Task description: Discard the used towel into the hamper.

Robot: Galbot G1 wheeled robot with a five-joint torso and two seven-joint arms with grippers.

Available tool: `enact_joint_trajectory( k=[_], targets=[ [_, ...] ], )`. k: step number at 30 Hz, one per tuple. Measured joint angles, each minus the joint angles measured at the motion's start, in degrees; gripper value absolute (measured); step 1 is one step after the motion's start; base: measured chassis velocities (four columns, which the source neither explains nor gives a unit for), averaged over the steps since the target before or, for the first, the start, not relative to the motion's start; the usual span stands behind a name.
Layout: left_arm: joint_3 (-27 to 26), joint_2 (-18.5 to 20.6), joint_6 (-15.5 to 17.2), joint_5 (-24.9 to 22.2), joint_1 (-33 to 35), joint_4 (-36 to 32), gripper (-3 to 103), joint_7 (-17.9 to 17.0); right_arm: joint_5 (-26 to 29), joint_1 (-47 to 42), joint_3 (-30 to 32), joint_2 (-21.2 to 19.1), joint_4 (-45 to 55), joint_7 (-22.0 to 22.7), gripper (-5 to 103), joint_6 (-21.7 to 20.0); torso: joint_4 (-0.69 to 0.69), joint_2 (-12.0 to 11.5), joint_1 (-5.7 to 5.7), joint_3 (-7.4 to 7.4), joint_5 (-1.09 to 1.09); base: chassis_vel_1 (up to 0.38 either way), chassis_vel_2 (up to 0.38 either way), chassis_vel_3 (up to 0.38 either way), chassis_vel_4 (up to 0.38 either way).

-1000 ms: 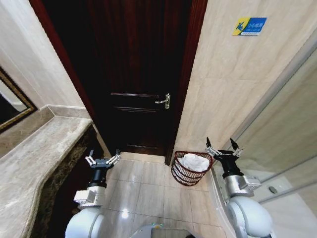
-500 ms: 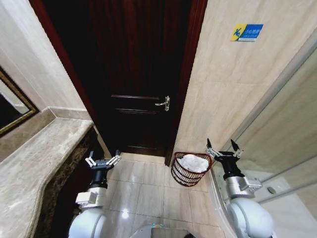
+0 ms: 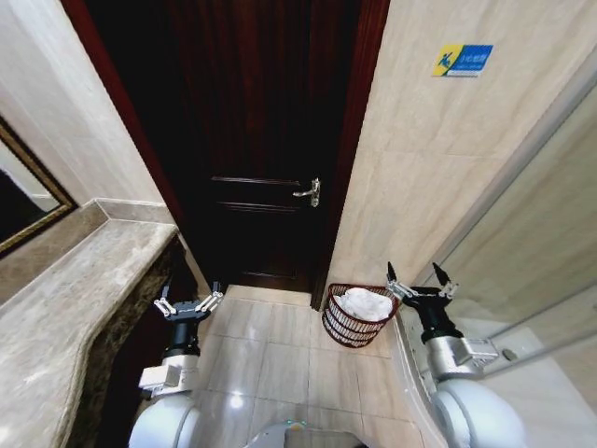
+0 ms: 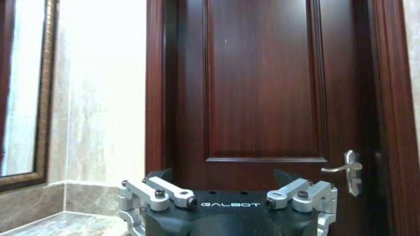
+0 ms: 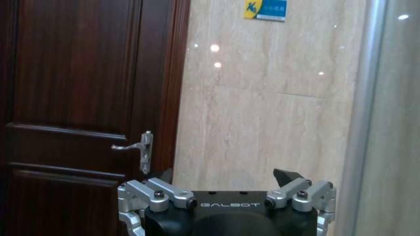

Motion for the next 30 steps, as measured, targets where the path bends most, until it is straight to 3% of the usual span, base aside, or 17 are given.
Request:
enact_joint_trajectory(
  k=[17,30],
  targets=[
    [0.03,-0.28,-2.36,1.27,1.17,-0.22,100,-0.17,-0.26,-2.73,0.66,0.48,-0.26,-0.03,100,2.35,0.00,-0.32,-0.16,-0.17,-0.01,0.256,-0.260,-0.260,0.256],
    [0.28,-0.21,-1.76,2.14,0.77,0.05,100,-0.26,-0.59,-3.13,0.41,1.30,-0.97,-0.09,100,3.51,0.00,-0.44,-0.19,-0.22,0.02,0.187,-0.210,-0.206,0.170]
  ],
)
